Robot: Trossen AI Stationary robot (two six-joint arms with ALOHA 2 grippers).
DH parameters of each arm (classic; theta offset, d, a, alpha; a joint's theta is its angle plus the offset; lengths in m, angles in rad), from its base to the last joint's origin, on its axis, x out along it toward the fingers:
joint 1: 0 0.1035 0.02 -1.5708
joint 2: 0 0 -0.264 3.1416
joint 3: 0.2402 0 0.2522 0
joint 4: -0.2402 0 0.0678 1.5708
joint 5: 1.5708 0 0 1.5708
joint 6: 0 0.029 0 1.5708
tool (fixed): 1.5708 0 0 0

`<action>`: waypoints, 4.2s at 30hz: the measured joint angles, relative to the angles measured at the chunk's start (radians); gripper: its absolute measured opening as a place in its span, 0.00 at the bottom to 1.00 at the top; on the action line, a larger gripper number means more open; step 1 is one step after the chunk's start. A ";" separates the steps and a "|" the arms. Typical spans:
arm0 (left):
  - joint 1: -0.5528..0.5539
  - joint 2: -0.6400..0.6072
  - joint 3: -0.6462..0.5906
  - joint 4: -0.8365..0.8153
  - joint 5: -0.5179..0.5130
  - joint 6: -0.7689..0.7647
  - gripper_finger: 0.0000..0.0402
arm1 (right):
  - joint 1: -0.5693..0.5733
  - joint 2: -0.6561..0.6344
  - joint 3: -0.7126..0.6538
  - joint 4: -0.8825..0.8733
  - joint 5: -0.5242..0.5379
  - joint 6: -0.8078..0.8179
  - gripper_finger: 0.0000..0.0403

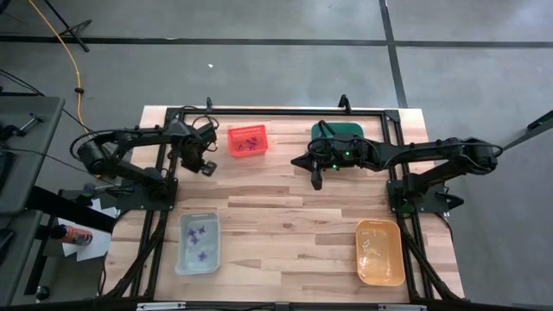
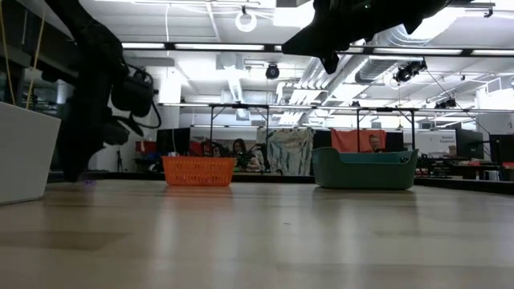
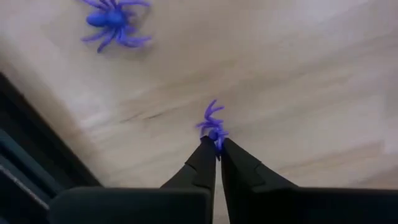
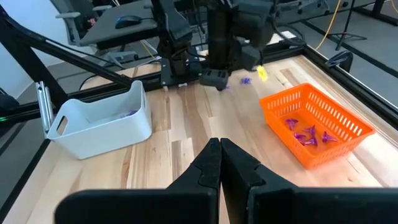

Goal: Sort Halloween decoration
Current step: Put the purple spider toy into the white bin

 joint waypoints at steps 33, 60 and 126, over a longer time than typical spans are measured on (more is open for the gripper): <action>-0.641 -0.444 0.005 1.204 0.023 0.321 0.00 | 0.017 0.000 0.000 0.283 -0.116 -0.016 0.00; -0.722 -0.392 0.319 0.523 0.067 0.399 0.00 | 0.022 0.000 0.000 0.277 -0.115 -0.018 0.00; -0.940 -0.469 0.364 0.493 -0.475 0.310 0.47 | 0.021 -0.015 0.000 0.257 -0.104 0.034 0.00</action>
